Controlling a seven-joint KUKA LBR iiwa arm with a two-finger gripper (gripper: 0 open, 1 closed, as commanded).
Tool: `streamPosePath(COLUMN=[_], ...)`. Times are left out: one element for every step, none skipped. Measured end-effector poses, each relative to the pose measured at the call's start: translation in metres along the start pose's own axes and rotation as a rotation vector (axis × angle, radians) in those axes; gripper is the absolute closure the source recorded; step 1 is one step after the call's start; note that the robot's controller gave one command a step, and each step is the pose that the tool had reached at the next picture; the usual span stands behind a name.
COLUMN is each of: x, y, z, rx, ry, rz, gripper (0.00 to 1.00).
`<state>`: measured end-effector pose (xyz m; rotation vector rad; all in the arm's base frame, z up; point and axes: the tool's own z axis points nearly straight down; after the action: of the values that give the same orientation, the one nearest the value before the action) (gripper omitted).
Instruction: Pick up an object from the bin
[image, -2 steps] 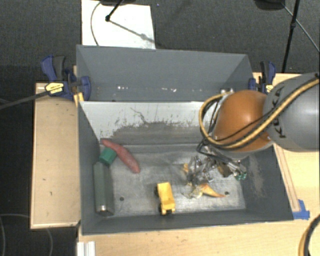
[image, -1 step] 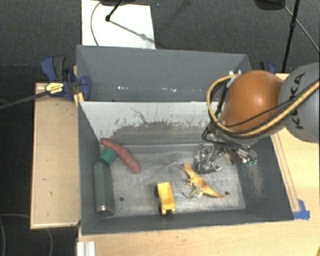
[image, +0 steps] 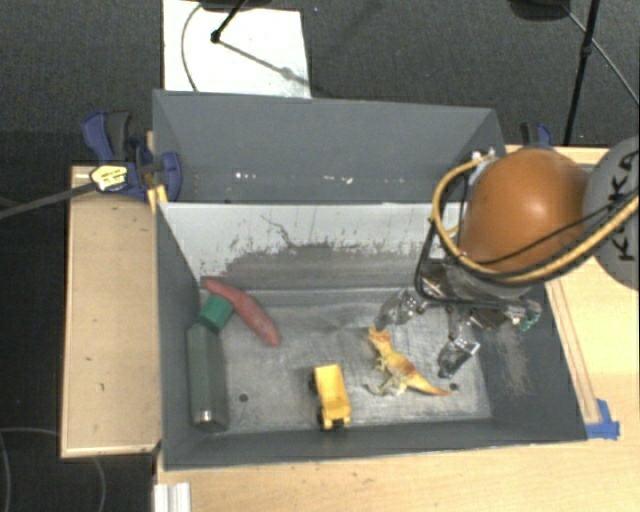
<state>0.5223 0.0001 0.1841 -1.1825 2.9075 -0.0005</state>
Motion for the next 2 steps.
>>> streamPosePath(x=[0.003,-0.01], y=[0.0,0.004], z=[0.006,0.057], rx=[-0.001,0.005], ry=[0.001,-0.005], rz=[-0.014,-0.004], gripper=[0.0,0.0])
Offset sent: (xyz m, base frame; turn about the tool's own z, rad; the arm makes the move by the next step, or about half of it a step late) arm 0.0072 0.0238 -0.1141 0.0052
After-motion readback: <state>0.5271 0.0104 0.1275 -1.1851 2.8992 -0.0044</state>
